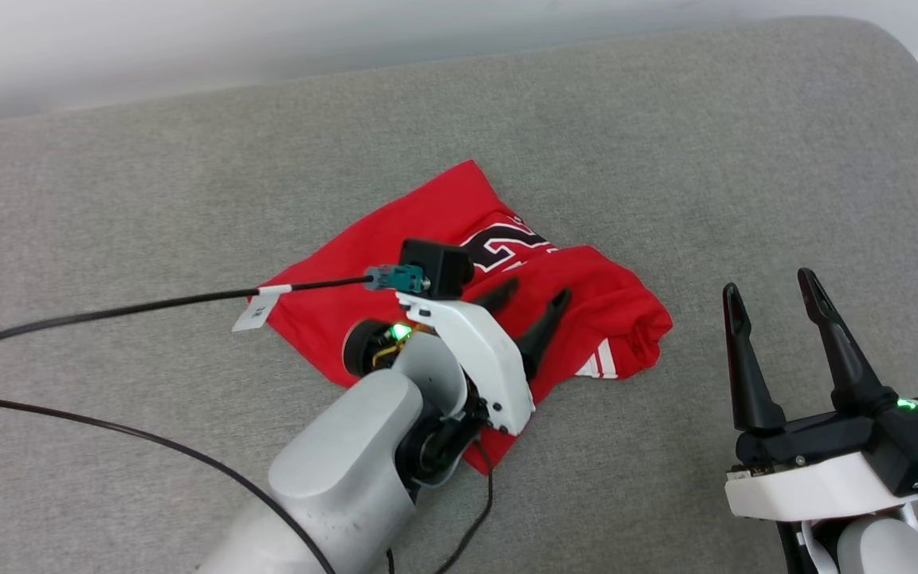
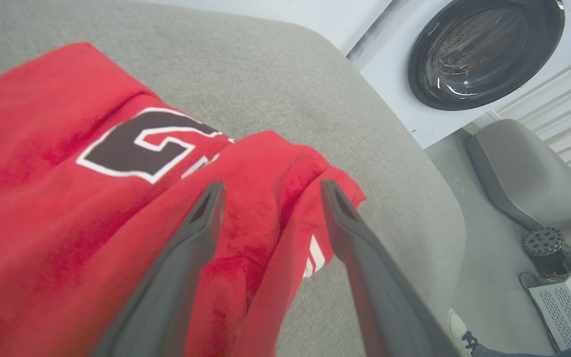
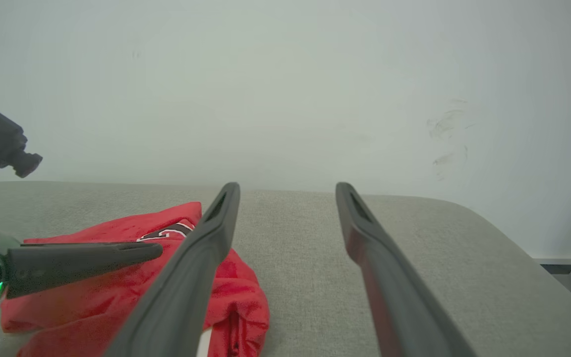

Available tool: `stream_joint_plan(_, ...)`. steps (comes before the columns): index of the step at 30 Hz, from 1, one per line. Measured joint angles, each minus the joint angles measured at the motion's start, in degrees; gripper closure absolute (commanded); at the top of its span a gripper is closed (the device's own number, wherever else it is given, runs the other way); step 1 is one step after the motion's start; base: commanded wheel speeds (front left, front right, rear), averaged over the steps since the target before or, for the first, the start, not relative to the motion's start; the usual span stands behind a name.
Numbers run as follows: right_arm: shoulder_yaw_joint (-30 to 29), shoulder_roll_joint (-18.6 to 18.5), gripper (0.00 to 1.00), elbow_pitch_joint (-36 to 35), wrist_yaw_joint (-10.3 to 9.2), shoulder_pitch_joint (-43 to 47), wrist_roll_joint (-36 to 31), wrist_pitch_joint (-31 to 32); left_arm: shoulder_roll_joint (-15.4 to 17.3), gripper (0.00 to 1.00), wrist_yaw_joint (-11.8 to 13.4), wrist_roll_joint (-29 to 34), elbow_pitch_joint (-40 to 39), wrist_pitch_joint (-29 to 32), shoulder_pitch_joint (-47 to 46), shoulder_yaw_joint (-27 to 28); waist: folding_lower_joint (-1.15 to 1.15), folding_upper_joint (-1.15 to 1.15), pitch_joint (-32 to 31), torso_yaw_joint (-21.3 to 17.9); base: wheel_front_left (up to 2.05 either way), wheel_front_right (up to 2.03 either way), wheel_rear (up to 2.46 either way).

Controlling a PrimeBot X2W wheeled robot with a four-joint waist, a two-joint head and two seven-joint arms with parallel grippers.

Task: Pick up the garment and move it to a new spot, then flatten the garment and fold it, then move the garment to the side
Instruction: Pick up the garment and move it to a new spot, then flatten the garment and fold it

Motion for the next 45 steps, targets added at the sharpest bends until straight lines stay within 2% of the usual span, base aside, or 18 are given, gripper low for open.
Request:
stream_joint_plan(5, -0.3, 0.0, 0.0, 0.2, 0.0, 0.2, -0.6, 0.0, 1.3, 0.0, -2.4, 3.3, 1.3, -8.2, -2.0, 0.6, 0.0, 0.0, -1.7, 1.3, 0.0, 0.0, 0.0)
stream_joint_plan(8, -0.5, 0.0, 0.0, 0.3, 0.0, 0.6, -1.0, 0.0, 3.7, 0.0, -3.1, 5.7, 1.4, -13.2, -2.6, 1.3, 0.0, 0.0, -3.3, 2.5, 0.0, 0.0, 0.0)
stream_joint_plan(12, -0.7, 0.0, 0.0, 0.5, 0.0, 1.7, -1.5, 0.0, 8.6, 0.0, -3.1, 10.1, 0.3, -17.5, -2.7, 2.2, 0.0, 0.0, -5.7, 4.5, 0.0, 0.0, 0.0)
stream_joint_plan(16, -0.5, 0.0, 0.0, 0.6, 0.0, 2.5, -1.9, 0.0, 13.7, 0.0, -1.4, 14.5, -3.3, -18.6, -0.4, 4.8, 0.0, 0.0, -7.8, 6.6, 0.0, 0.0, 0.0)
stream_joint_plan(21, -0.6, 0.0, 0.0, 0.4, 0.0, 3.5, -2.0, 0.0, 19.1, 0.0, 3.2, 20.6, -12.3, -18.7, 8.1, 11.7, -0.01, 0.0, -9.9, 8.8, 0.0, 0.0, 0.0)
stream_joint_plan(26, -0.3, 0.0, 0.0, -0.1, 0.0, 4.1, -2.0, 0.0, 19.7, 0.0, 4.0, 22.7, -21.8, -18.7, 20.6, 19.1, -0.01, 0.0, -10.9, 9.9, 0.0, 0.0, 0.0)
stream_joint_plan(33, -0.3, 0.0, 0.0, -0.4, 0.0, 5.4, -2.1, 0.0, 14.5, 0.0, 2.3, 27.3, -29.0, -18.7, 33.1, 25.6, -0.01, 0.0, -11.9, 10.6, 0.0, 0.0, 0.0)
stream_joint_plan(39, 0.1, 0.0, 0.0, -0.7, 0.0, 5.5, -2.2, 0.0, 10.0, 0.0, -0.9, 31.2, -29.9, -18.7, 36.9, 27.6, -0.01, 0.0, -12.0, 10.8, 0.0, 0.0, 0.0)
stream_joint_plan(45, 0.5, 0.0, 0.0, -0.8, 0.0, 5.5, -2.5, 0.0, 8.7, 0.0, -4.0, 33.0, -28.1, -18.7, 36.9, 28.1, -0.01, 0.0, -11.1, 10.3, 0.0, 0.0, 0.0)
